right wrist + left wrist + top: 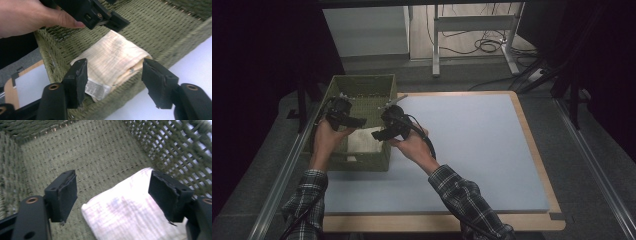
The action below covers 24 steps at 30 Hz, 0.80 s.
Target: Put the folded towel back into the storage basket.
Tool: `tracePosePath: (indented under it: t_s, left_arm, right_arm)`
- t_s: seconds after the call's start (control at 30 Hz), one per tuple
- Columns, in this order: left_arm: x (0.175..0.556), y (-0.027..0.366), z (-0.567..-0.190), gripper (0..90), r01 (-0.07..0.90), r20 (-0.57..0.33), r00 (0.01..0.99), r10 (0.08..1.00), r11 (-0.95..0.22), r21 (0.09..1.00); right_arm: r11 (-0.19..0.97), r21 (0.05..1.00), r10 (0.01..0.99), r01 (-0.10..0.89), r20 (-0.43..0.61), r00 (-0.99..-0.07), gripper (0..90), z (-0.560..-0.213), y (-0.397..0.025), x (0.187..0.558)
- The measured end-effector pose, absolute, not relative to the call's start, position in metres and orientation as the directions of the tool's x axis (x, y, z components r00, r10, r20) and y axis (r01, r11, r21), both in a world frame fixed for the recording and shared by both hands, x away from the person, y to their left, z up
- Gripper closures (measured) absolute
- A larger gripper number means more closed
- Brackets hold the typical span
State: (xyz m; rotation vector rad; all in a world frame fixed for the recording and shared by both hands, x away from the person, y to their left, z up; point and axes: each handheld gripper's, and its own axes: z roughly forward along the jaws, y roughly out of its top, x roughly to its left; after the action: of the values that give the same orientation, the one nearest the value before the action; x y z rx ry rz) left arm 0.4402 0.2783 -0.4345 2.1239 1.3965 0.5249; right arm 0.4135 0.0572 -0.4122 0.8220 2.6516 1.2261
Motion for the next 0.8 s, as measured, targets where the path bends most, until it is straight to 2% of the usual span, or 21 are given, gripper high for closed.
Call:
tracePosePath:
  t_s: [0.43,0.6,0.8]
  left_arm:
    - [0.438,0.273,-0.431,11.7,0.719,-0.077,0.397,0.915,-0.257,0.646]
    - [0.436,0.265,-0.426,10.3,0.713,-0.112,0.409,0.906,-0.24,0.659]
    - [0.43,0.248,-0.42,8.0,0.696,-0.105,0.459,0.882,-0.283,0.66]
  right_arm:
    - [0.54,0.746,0.523,0.39,0.066,-0.85,27.9,-0.415,0.024,0.415]
    - [0.549,0.742,0.524,0.385,0.053,-0.85,25.5,-0.419,0.008,0.415]
    - [0.543,0.739,0.539,0.398,0.056,-0.84,21.9,-0.425,-0.014,0.414]
